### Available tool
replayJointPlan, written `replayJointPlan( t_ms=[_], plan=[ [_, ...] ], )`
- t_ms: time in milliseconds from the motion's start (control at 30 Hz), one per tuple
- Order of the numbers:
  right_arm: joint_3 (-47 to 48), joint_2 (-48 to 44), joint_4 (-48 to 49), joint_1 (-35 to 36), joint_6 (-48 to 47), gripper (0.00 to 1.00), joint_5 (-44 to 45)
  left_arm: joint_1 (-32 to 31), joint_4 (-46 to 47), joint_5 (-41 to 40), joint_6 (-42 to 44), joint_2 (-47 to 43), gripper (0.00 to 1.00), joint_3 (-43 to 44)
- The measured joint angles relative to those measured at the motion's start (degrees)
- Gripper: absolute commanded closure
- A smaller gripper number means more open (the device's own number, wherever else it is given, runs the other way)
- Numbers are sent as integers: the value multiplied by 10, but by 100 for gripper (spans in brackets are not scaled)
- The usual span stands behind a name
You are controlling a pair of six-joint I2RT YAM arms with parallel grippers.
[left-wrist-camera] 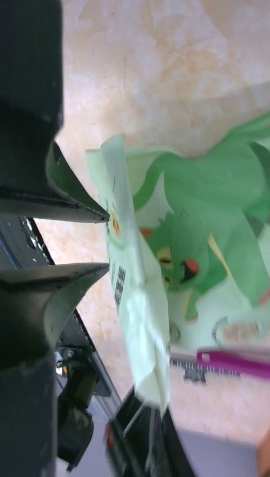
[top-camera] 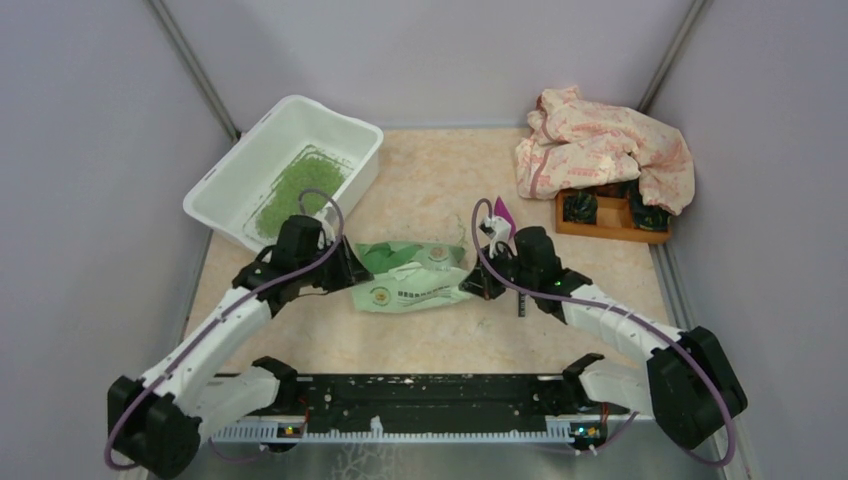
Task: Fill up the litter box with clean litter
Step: Close the cat litter bag at the center of the board.
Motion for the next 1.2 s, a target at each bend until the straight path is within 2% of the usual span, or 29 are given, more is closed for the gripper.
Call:
replayJointPlan(
  t_ms=[33,167,300,400,600,933,1200],
  plan=[
    [0,-4,0,0,-1,100,1,0,-5,0,2,-21,42,10],
    [0,-4,-1,1,-1,100,3,1,-14,5,25,-94,33,25],
    [1,-4,-2,1,-1,100,4,1,-18,7,42,-137,30,9],
    [9,0,-8,1,-1,100,4,2,-16,16,49,-139,29,-2],
    [33,15,-2,-3,0,100,-9,2,9,39,61,-82,28,-15],
    [105,90,31,-86,20,100,-130,14,38,5,111,-113,28,11],
    [135,143,108,-126,61,100,-210,19,26,-26,140,-123,29,25]
  ],
)
